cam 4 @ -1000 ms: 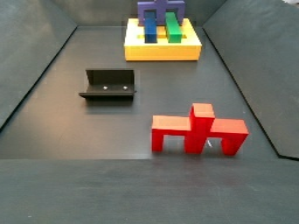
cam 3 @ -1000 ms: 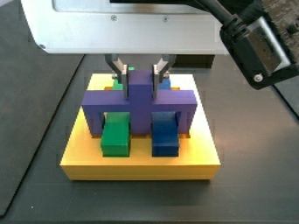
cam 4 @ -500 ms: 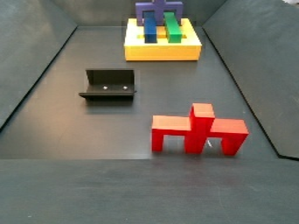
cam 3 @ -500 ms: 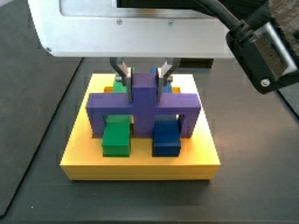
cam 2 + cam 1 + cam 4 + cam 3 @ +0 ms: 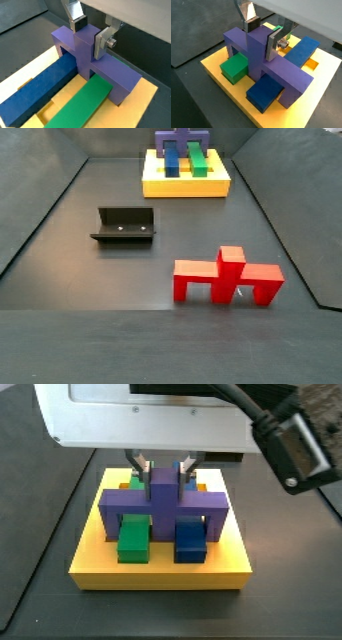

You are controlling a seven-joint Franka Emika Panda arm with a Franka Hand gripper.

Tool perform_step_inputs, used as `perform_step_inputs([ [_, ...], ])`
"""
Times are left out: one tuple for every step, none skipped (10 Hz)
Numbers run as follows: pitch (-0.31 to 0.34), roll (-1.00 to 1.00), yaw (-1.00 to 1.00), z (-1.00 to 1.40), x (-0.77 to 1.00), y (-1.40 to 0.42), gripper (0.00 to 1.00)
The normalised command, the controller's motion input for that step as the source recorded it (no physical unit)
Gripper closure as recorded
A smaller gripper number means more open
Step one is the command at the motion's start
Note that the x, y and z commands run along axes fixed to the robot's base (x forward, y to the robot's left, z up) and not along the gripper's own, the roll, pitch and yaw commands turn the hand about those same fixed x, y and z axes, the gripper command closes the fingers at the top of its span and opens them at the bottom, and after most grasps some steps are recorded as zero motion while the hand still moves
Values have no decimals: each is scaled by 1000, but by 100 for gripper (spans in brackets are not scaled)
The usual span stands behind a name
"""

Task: Pick up the purple object. Move up. Place the purple object on the fixture. Regrasp the purple object. Move to above the board. Insert the purple object.
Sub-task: Insert the purple object.

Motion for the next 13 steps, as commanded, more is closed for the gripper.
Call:
perform_step_inputs([
  [-9, 0, 194, -66, -9, 0, 100],
  [0, 0, 180, -131, 0, 0, 100],
  [0, 0, 86, -177, 0, -66, 100],
  [0, 0, 9, -229, 151, -126, 100],
  [0, 0, 0, -274, 223, -29, 100],
  [0, 0, -3, -277, 171, 0, 100],
  [0, -26, -20, -203, 260, -23, 100],
  [0, -40, -34, -203, 123, 0, 100],
  [-20, -74, -6, -289, 0, 74, 100],
  [-99, -153, 0, -349, -114, 171, 100],
  [-130, -191, 0, -389, -103, 123, 100],
  [-70, -96, 0, -266, -26, 0, 100],
  [0, 0, 0, 0, 0, 0, 100],
])
